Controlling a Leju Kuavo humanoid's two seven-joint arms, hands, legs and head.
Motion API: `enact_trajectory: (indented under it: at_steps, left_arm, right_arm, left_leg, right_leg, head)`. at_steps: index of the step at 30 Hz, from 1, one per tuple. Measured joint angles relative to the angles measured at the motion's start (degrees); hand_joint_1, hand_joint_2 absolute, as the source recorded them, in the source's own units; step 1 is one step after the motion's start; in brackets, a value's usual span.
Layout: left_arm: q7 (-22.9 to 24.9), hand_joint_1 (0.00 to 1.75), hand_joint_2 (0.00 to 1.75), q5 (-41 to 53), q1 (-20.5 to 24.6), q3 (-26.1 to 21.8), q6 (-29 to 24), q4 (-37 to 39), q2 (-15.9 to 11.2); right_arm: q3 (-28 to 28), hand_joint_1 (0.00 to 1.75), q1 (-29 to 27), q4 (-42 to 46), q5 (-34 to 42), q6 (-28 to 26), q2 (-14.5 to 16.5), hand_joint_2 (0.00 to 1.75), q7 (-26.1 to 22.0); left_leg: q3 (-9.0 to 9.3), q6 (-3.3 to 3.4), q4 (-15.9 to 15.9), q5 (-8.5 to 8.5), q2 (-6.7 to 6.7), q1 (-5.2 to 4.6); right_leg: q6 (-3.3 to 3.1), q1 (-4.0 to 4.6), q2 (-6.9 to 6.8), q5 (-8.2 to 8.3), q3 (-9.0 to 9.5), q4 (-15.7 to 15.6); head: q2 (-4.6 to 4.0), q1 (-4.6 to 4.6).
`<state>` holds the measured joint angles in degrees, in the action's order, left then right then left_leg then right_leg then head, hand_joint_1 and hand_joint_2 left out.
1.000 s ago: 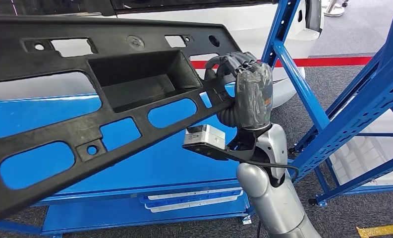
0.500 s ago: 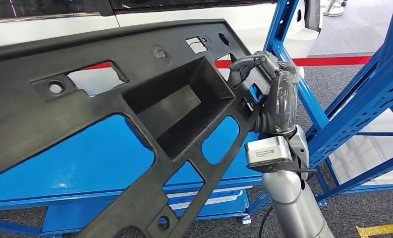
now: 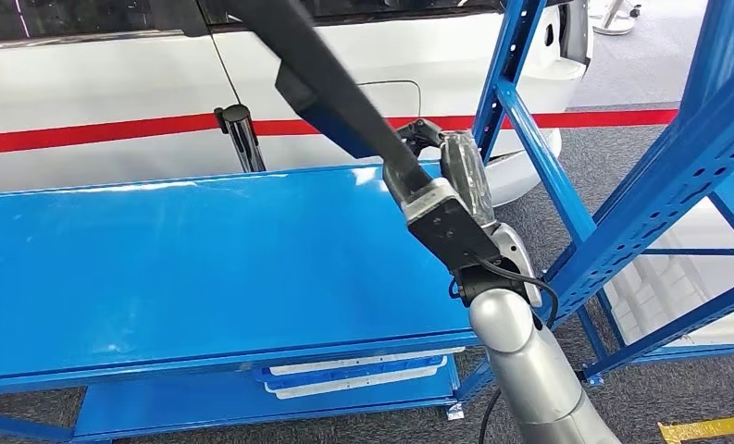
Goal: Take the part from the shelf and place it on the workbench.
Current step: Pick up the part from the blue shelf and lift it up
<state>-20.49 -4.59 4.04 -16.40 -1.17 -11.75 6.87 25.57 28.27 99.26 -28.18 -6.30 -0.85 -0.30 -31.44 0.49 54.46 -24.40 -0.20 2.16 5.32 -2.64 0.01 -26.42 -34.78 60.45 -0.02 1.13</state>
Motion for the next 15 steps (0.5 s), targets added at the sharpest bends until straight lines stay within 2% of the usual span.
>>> enact_trajectory:
  at_steps: [1, 2, 4, 5, 6, 8, 10, 11, 12, 13, 15]
  left_arm:
    - [0.2, 0.00, 1.75, 0.2, 0.0, 0.0, 0.0, 0.0, 0.0]
    - [0.3, 0.00, 1.75, 0.3, 0.0, -0.1, -0.1, 0.0, -0.1]
    - [0.7, 0.00, 1.75, 0.5, 0.0, -0.2, -0.1, 0.0, -0.1]
    - [0.8, 0.00, 1.75, 0.5, 0.0, -0.2, -0.1, 0.0, -0.1]
    - [0.9, 0.00, 1.75, 0.5, -0.1, -0.3, -0.1, 0.0, -0.1]
    - [1.0, 0.00, 1.75, 0.5, -0.1, -0.3, -0.1, 0.0, -0.1]
    - [1.0, 0.00, 1.75, 0.5, -0.1, -0.4, 0.0, 0.0, -0.1]
    - [1.1, 0.00, 1.75, 0.5, -0.2, -0.6, 0.0, 0.0, -0.1]
    - [1.1, 0.00, 1.75, 0.5, -0.2, -0.7, 0.0, 0.0, -0.1]
    - [1.1, 0.00, 1.75, 0.5, -0.3, -0.8, 0.0, 0.0, -0.1]
    - [1.1, 0.00, 1.75, 0.5, -0.2, -1.0, 0.1, 0.0, -0.1]
  right_arm:
    - [0.4, 1.75, 0.4, -1.2, -1.0, 0.6, 0.2, 1.75, 1.0]
    - [0.8, 1.75, 0.7, -2.6, -2.2, 1.0, 0.6, 1.75, 1.8]
    - [1.6, 1.75, 1.1, -5.4, -4.3, 1.5, 1.4, 1.75, 3.2]
    - [2.0, 1.75, 1.3, -6.9, -5.2, 1.6, 1.9, 1.75, 3.8]
    - [2.3, 1.75, 1.6, -8.3, -6.0, 1.7, 2.5, 1.75, 4.3]
    - [2.8, 1.75, 2.2, -10.8, -7.2, 1.7, 3.5, 1.75, 5.1]
    - [3.1, 1.75, 2.6, -13.1, -8.1, 1.7, 4.3, 1.75, 5.5]
    - [3.3, 1.75, 2.7, -14.2, -8.5, 1.7, 4.6, 1.75, 5.7]
    - [3.3, 1.75, 2.7, -15.2, -8.9, 1.7, 4.9, 1.75, 5.8]
    - [3.4, 1.75, 2.7, -16.0, -9.2, 1.7, 5.1, 1.75, 5.8]
    - [3.4, 1.75, 3.0, -17.3, -9.7, 1.7, 5.5, 1.75, 5.9]
  left_leg:
    - [-0.50, -0.65, 1.0, -0.45, -0.02, 0.01]
    - [-0.94, -1.15, 1.7, -0.74, -0.05, -0.07]
    - [-1.42, -1.64, 2.3, -0.76, -0.08, 0.06]
    - [-1.62, -1.79, 2.5, -0.96, -0.05, 0.26]
    - [-2.12, -1.91, 3.5, -1.85, 0.00, 0.43]
    - [-4.30, -1.99, 8.6, -5.49, 0.08, 0.51]
    - [-7.54, -1.84, 16.2, -9.58, 0.07, 0.29]
    - [-8.63, -1.62, 19.0, -10.72, 0.07, 0.16]
    - [-8.60, -1.21, 19.6, -10.75, 0.07, -0.02]
    - [-7.40, -0.63, 18.1, -9.89, 0.06, -0.28]
    - [-2.34, 0.94, 10.3, -7.17, 0.07, -1.06]
  right_leg:
    - [-0.21, -0.12, 0.12, 0.57, 1.08, -2.0]
    - [-0.77, -0.09, 0.28, 0.65, 1.33, -2.6]
    - [-2.26, 0.12, 0.56, 0.71, 0.67, -1.7]
    - [-2.72, 0.20, 0.58, 0.84, 0.40, -1.5]
    - [-3.18, 0.27, 0.58, 1.04, 0.15, -1.4]
    - [-4.00, 0.51, 0.55, 1.50, -0.45, -1.4]
    - [-4.67, 1.07, 0.48, 1.94, -1.20, -1.4]
    - [-5.01, 1.40, 0.45, 2.18, -1.59, -1.4]
    - [-5.28, 1.73, 0.43, 2.45, -1.96, -1.4]
    - [-5.49, 2.05, 0.43, 2.74, -2.30, -1.4]
    - [-5.59, 2.43, 0.42, 3.35, -2.70, -1.4]
  head:
    - [0.01, -0.03]
    - [0.01, 0.03]
    - [0.01, 0.24]
    - [0.00, 0.32]
    - [0.00, 0.32]
    - [0.00, 0.40]
    - [0.00, 0.39]
    - [0.00, 0.38]
    - [0.00, 0.37]
    - [-0.01, 0.37]
    - [0.00, 0.32]
